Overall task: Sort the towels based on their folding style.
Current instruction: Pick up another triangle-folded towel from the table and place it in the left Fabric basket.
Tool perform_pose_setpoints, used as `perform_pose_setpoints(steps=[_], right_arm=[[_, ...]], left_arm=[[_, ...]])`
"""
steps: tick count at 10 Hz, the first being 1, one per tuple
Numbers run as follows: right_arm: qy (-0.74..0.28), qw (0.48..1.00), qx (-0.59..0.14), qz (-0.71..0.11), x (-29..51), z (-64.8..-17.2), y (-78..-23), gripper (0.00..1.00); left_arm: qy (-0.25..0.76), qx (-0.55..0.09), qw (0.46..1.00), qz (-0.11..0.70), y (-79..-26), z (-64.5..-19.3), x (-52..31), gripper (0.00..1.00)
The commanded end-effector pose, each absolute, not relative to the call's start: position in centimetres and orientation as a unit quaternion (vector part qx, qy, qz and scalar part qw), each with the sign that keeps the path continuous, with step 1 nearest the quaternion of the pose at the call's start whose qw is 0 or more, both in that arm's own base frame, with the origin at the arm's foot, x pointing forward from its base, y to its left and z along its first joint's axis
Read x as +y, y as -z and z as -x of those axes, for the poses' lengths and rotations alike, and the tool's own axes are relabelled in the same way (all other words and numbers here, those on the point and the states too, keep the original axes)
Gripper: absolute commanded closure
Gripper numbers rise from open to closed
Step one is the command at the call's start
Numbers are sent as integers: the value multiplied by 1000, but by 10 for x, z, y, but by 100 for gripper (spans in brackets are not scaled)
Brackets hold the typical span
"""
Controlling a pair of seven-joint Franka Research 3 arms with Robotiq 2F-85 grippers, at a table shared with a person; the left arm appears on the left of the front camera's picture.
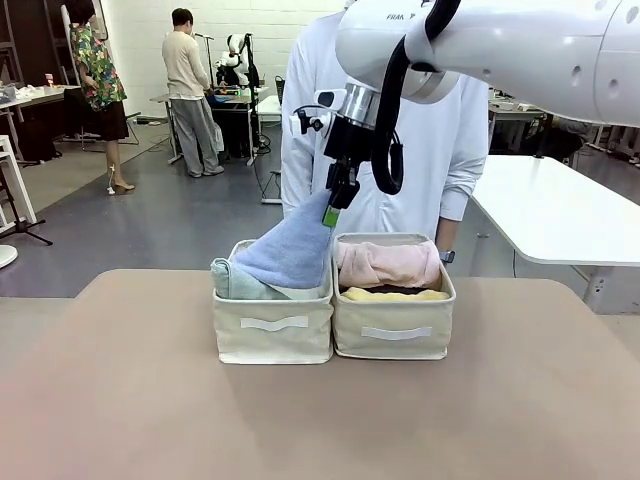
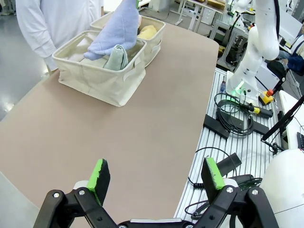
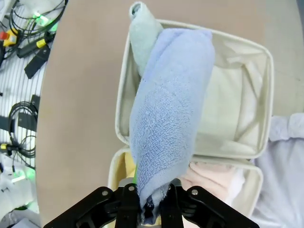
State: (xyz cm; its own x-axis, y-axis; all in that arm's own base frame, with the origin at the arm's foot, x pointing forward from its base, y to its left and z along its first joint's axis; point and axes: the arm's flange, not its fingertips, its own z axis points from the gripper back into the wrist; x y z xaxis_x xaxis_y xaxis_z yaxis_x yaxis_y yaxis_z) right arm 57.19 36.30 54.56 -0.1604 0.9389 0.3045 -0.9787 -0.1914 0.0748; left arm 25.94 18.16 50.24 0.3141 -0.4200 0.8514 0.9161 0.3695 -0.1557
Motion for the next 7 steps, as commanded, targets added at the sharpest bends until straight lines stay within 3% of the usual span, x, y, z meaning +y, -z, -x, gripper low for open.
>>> perform_pose_setpoints(steps=[1,7], right_arm=[[-770,617,-58,-155,362,-582,-544,88],[-784,594,-112,-142,363,-590,-516,88]], left_arm=[[459,-382,730,331,-502,-260,183,0],[459,-382,730,331,-502,-260,183,0]])
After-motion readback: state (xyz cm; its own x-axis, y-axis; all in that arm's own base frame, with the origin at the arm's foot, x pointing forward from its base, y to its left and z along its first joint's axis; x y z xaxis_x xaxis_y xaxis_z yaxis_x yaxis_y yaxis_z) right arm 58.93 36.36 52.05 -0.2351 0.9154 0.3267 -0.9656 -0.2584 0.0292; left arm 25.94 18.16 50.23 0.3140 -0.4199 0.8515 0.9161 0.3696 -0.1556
